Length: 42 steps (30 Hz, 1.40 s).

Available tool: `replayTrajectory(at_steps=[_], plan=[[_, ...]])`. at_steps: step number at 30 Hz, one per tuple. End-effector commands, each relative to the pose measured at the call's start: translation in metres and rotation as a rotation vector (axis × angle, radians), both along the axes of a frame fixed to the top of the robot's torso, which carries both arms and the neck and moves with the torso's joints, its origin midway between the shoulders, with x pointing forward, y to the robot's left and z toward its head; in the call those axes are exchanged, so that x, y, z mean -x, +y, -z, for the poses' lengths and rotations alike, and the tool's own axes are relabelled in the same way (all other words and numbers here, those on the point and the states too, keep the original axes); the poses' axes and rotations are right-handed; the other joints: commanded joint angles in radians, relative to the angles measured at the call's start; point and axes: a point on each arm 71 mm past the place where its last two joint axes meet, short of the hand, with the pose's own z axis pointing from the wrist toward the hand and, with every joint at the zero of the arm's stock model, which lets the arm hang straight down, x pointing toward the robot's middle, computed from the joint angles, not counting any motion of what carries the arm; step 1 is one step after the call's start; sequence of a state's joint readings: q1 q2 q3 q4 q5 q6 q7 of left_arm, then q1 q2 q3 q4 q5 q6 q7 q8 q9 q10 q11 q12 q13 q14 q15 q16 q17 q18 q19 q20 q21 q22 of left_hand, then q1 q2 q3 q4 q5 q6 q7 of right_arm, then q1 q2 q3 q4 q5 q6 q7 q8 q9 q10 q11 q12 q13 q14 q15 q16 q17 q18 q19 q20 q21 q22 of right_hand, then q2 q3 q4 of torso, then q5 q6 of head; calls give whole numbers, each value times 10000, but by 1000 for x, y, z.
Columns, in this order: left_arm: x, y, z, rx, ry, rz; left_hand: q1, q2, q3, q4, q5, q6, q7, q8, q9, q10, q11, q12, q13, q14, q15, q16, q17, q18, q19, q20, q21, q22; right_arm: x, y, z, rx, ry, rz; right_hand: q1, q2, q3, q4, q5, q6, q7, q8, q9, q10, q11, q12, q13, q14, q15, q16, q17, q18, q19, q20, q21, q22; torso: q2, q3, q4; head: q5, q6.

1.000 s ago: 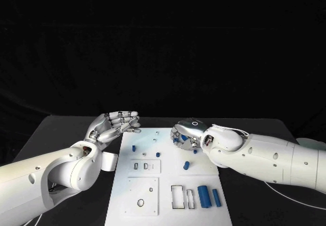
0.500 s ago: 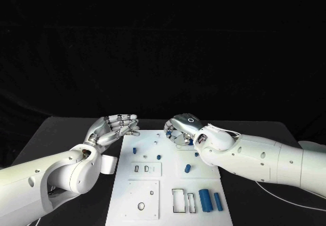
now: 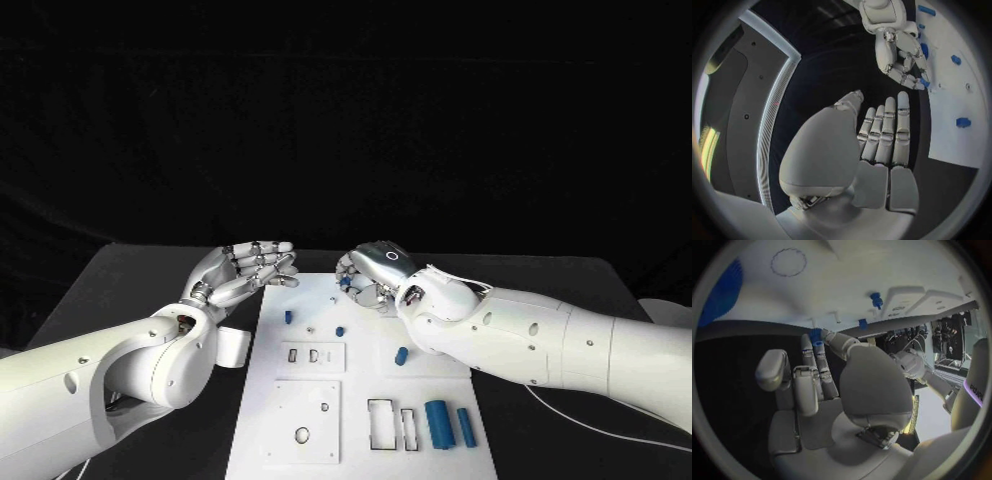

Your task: Assemble the parts on the task board

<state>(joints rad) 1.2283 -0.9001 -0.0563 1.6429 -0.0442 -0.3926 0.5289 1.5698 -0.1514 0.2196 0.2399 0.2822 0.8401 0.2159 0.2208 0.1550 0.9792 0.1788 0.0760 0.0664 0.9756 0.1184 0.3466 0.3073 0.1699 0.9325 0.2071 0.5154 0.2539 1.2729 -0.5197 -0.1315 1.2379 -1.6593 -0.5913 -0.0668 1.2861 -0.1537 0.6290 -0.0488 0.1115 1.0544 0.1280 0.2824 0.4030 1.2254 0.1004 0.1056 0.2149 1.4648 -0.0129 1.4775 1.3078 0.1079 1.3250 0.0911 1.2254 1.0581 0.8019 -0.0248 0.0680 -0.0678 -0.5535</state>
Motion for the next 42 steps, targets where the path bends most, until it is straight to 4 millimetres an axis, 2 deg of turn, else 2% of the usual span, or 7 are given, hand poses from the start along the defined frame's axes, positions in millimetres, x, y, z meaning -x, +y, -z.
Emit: replayTrajectory(at_steps=[1,3,5,8,19,31,42], plan=[[0,-2,-1,23,-61,99,-25,-27,38,-46,-68,-42,84,-36,9,-60,-4,-52,-11,-13,46,51,8,52,-66,-11,50,9,0,2,4,15,125,-34,169,160,13,-77,-18,-54,9,23,15,378,-428,4,279,684,-48,40,561,-66,4,-54,60,5,20,-1,4,30,-16],[0,-1,-3,17,-78,84,-25,-27,38,-46,-68,-42,84,-36,9,-60,-4,-52,-11,-13,46,51,8,52,-66,-11,50,9,0,3,5,40,187,-33,159,158,10,-75,-24,-59,10,22,19,374,-426,1,282,685,-46,43,565,-63,-5,-52,53,-6,38,-6,13,36,0],[1,-1,-4,21,-109,83,-27,-27,39,-54,-69,-51,90,-40,9,-71,-1,-60,-12,-19,49,48,15,51,-80,-9,65,19,0,5,7,47,221,-51,145,154,5,-70,-30,-69,12,19,24,366,-423,-5,286,685,-42,45,567,-65,-6,-50,56,1,80,-17,-14,67,45],[1,-1,-5,21,-128,83,-27,-27,39,-54,-69,-51,90,-40,9,-71,-1,-60,-12,-19,49,48,15,51,-80,-9,65,19,0,8,8,25,226,-86,141,153,4,-69,-31,-72,12,18,26,364,-422,-6,288,686,-42,46,570,-61,-15,-49,45,-16,97,-16,12,57,-10],[0,-1,-6,3,-140,42,-26,-29,39,-61,-70,-57,92,-42,9,-78,2,-65,-12,-24,51,46,19,49,-91,-8,76,26,0,10,7,-193,-223,61,134,153,6,-70,-26,-87,14,12,32,352,-421,-15,293,687,-38,52,581,-61,-19,-47,47,-11,111,-25,67,43,34],[-1,2,-6,-33,-138,-47,-22,-28,44,-75,-70,-65,95,-44,10,-88,5,-73,-11,-35,55,42,28,47,-114,-7,97,40,6,6,4,-303,-339,2,114,128,-11,-88,-16,-52,-1,43,77,410,-438,12,337,692,-45,72,611,-77,17,-43,115,98,133,-26,25,74,51],[-2,5,-6,-68,-137,-132,-11,-28,49,-93,-71,-70,95,-45,12,-95,8,-77,-10,-39,56,40,36,47,-129,-7,117,52,9,1,-2,-510,-460,77,97,119,-19,-84,-8,-49,-5,47,86,417,-439,14,346,692,-46,73,611,-75,12,-43,112,96,162,-31,53,21,128]])
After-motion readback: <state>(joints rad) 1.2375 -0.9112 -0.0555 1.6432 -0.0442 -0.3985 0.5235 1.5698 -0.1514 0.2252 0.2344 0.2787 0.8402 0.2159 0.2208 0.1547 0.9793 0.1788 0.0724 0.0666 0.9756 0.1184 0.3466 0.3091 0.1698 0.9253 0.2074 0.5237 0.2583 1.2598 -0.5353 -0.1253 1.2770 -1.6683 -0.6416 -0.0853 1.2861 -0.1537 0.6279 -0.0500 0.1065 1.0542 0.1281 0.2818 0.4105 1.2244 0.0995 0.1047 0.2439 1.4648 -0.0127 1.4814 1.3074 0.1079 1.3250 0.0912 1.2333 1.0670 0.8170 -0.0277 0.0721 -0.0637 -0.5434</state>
